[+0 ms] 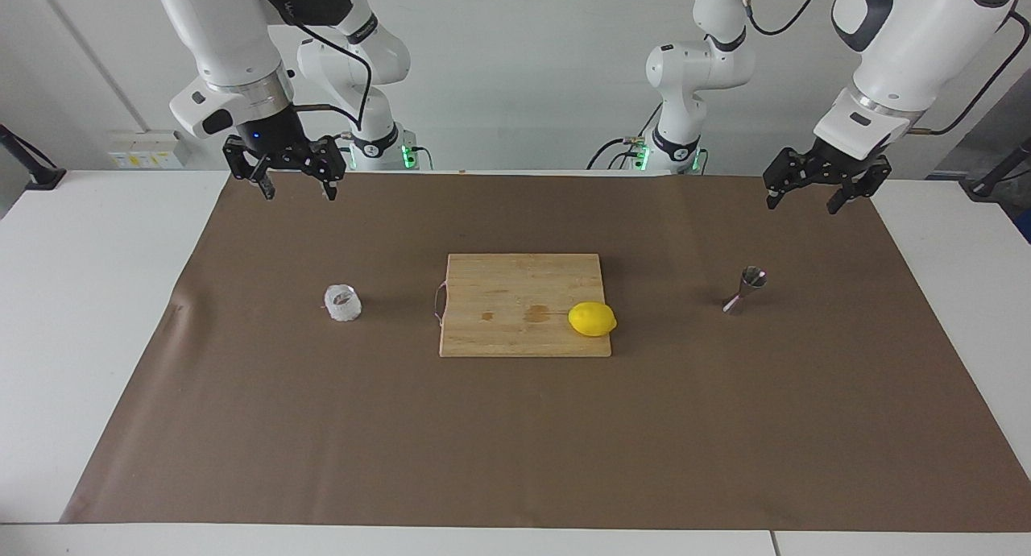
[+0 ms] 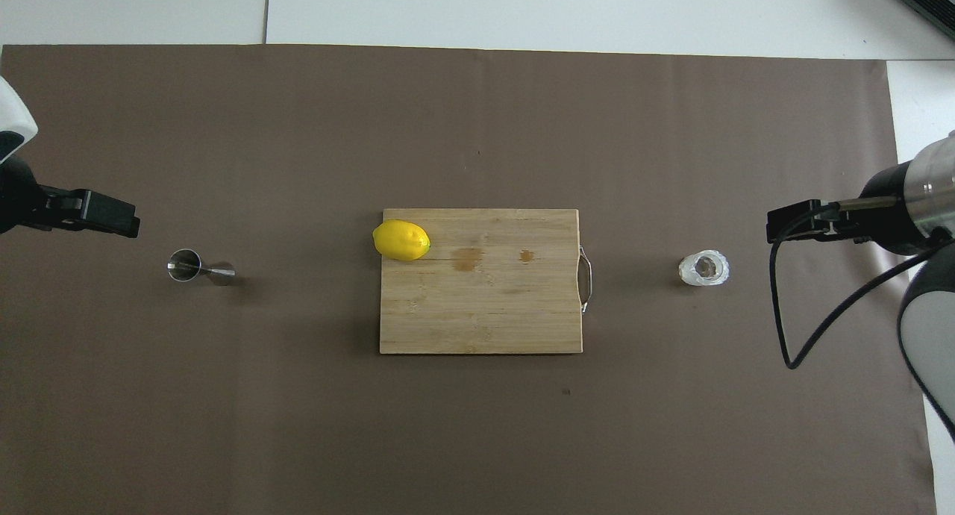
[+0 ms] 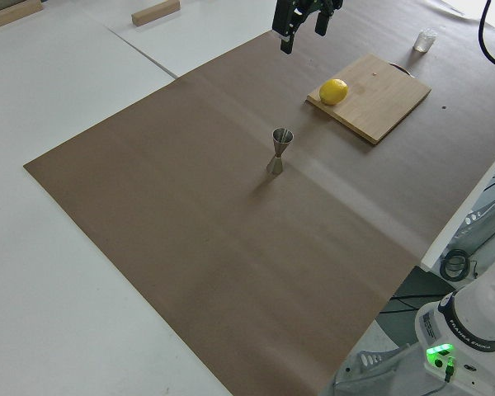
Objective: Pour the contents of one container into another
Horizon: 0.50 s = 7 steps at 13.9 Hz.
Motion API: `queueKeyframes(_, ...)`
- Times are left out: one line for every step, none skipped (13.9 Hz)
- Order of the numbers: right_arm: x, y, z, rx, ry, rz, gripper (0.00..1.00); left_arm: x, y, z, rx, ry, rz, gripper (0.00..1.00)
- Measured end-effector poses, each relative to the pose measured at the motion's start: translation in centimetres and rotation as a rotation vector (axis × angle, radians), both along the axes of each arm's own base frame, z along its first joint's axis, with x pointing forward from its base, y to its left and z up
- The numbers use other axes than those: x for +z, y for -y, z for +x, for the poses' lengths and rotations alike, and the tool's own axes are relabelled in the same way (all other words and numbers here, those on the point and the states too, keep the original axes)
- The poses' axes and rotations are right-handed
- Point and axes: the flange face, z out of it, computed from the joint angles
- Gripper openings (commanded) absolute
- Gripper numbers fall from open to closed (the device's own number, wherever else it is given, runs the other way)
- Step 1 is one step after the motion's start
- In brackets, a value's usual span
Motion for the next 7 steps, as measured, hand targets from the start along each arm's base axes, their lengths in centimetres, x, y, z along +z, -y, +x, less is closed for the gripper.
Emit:
queueKeyframes(0.00, 0.00, 0.00, 0.000, 0.000, 0.000, 1.00, 0.00, 0.10, -0.01, -0.002, 0.000, 0.000, 1.00)
queueKeyframes(0.00, 0.00, -0.01, 0.000, -0.001, 0.000, 1.00, 0.00, 0.23, -0.02, -0.004, 0.000, 0.000, 1.00)
queueKeyframes(-0.01, 0.00, -0.01, 0.000, -0.001, 0.000, 1.00, 0.00, 0.27, -0.02, -0.005, 0.000, 0.000, 1.00)
queueKeyframes(-0.01, 0.00, -0.01, 0.000, -0.001, 0.000, 1.00, 0.00, 0.19, -0.02, -0.003, 0.000, 0.000, 1.00)
queueKeyframes(-0.01, -0.02, -0.01, 0.000, -0.001, 0.000, 1.00, 0.00, 0.01, 0.00, 0.000, 0.000, 0.000, 1.00)
queueKeyframes(-0.01, -0.03, -0.01, 0.001, -0.001, 0.000, 1.00, 0.00, -0.24, 0.02, 0.004, 0.000, 0.000, 1.00)
queueKeyframes(-0.01, -0.03, -0.02, 0.001, -0.001, 0.000, 1.00, 0.00, -0.42, 0.03, 0.008, 0.000, 0.000, 1.00)
